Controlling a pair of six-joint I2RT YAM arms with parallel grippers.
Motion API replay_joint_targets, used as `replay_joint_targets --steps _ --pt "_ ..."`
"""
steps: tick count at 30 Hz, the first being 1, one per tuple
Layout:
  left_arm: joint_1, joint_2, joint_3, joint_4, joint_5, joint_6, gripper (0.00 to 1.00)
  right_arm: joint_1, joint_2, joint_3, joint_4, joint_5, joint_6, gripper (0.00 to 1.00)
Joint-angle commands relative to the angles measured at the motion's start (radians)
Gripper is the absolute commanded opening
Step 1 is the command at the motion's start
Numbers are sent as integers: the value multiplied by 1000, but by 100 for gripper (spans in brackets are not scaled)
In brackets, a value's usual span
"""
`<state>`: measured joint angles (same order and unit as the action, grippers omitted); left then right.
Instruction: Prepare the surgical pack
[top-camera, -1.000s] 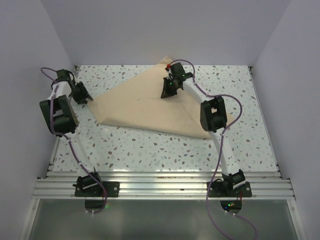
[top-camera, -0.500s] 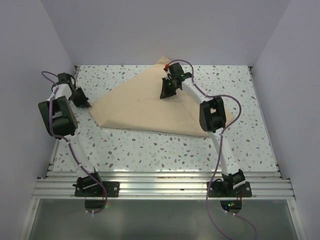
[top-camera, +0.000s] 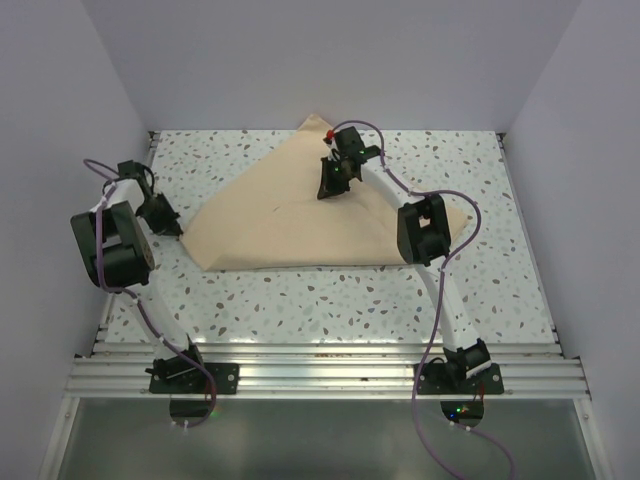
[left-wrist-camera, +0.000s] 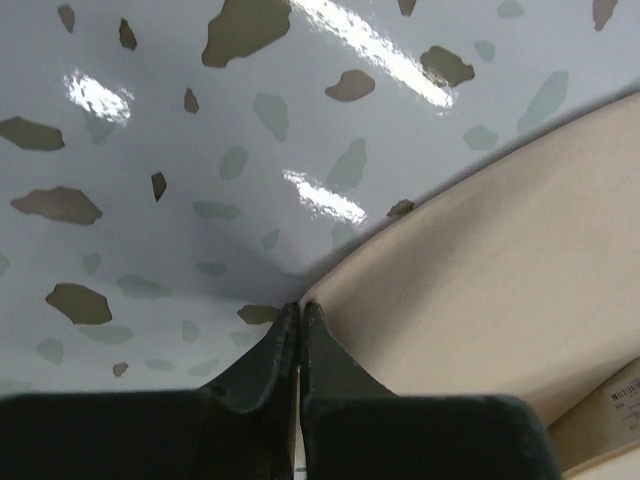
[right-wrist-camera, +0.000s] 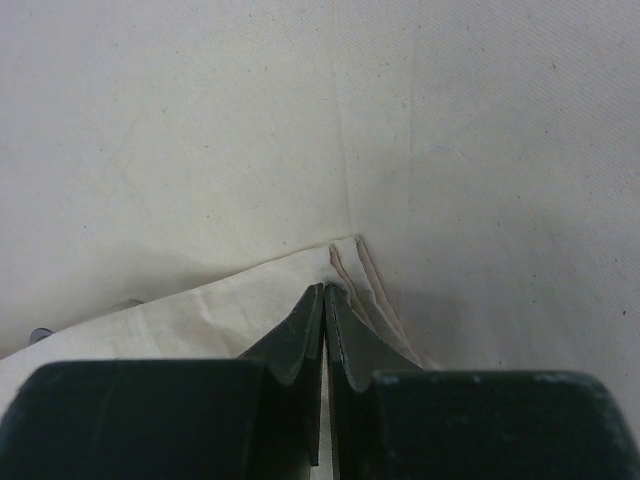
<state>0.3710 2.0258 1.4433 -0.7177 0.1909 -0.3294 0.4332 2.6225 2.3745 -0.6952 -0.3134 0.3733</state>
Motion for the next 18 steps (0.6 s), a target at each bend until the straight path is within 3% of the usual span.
replay_joint_targets --steps 1,12,15,18 --pt "8 -88 0 -40 30 -13 0 -2 1 3 -101 31 -33 5" --pt "-12 -272 17 -55 257 -120 0 -1 13 2 -156 72 -37 4" --pt "-62 -338 22 -66 280 -148 0 1 22 2 -159 77 -37 4" --pt "-183 -386 61 -88 289 -194 0 1 36 2 -171 86 -37 3"
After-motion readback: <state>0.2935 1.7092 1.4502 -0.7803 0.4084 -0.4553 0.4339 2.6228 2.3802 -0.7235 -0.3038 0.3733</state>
